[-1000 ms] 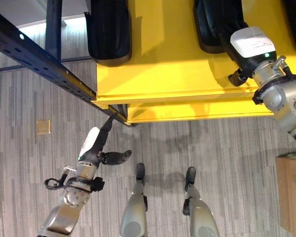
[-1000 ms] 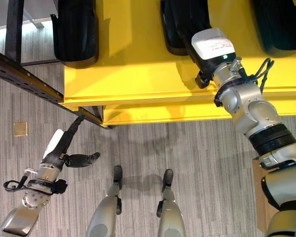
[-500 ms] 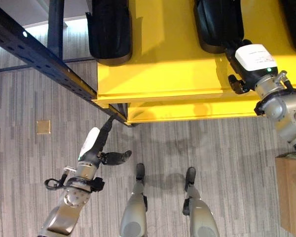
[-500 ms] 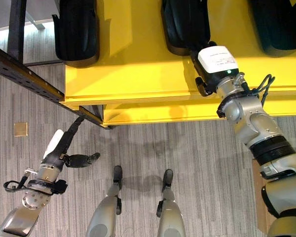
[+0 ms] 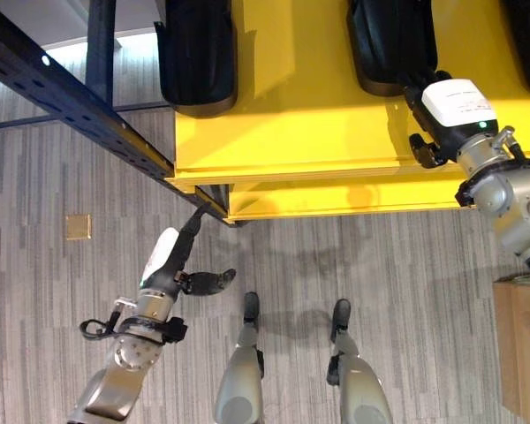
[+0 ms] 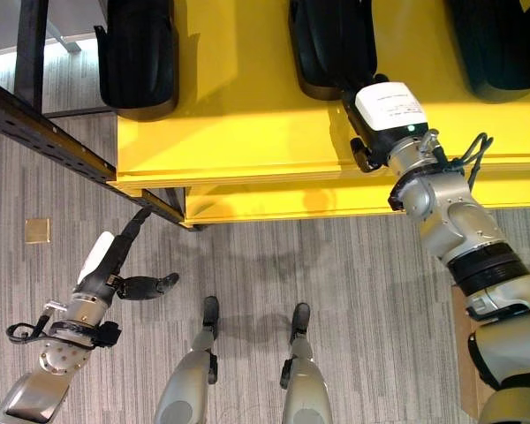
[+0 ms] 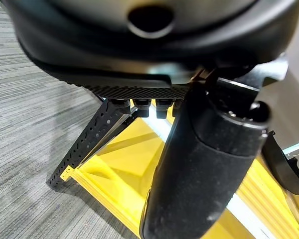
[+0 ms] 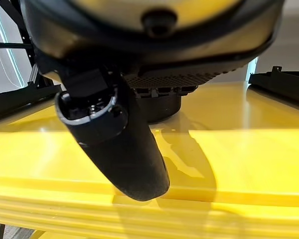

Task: Move parts from the plastic box to the shelf.

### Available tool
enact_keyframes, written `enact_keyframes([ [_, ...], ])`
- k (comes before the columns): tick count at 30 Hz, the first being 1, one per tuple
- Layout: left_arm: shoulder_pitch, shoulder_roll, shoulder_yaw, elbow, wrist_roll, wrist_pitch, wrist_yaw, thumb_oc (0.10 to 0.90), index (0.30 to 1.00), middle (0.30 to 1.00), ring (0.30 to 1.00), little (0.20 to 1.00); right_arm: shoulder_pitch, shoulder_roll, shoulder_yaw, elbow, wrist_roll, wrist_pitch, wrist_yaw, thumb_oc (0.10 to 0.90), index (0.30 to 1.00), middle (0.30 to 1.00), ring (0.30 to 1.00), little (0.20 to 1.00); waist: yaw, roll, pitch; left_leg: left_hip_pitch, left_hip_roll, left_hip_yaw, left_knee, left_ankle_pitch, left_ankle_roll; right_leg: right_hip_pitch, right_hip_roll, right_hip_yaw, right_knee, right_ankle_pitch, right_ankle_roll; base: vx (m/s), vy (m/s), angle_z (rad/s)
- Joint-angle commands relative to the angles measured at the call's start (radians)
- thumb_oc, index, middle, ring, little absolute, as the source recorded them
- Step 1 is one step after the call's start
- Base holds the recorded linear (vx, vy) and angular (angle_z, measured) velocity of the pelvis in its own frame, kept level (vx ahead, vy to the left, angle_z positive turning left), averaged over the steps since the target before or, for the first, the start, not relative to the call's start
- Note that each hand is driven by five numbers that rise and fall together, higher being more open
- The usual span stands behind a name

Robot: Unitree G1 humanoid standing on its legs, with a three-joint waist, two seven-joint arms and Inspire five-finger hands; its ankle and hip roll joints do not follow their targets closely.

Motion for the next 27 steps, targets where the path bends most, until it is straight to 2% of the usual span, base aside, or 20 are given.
enact_keyframes([
  [1,0.014,0.01,0.08,-0.106,0.021,-0.075,0.046,0.9,1.0,1.0,1.0,1.0,-0.059,0.0,0.004,-0.031,0.009,0.005,-0.017,0.9,1.0,1.0,1.0,1.0,0.003,-0.063,-0.009,0.063,0.038,0.04,-0.007,-0.051,-0.014,0.006,-0.08,-0.002,0.121,-0.079,0.043,0.0,0.0,0.0],
  [27,0.014,0.011,0.09,-0.102,0.028,-0.071,0.039,0.9,1.0,1.0,1.0,1.0,-0.04,0.005,-0.009,-0.054,0.013,0.003,-0.009,0.9,1.0,1.0,1.0,1.0,0.001,-0.074,-0.019,0.075,0.036,0.041,-0.007,-0.055,-0.01,0.012,-0.075,0.005,0.121,-0.08,0.04,0.0,0.0,0.0],
])
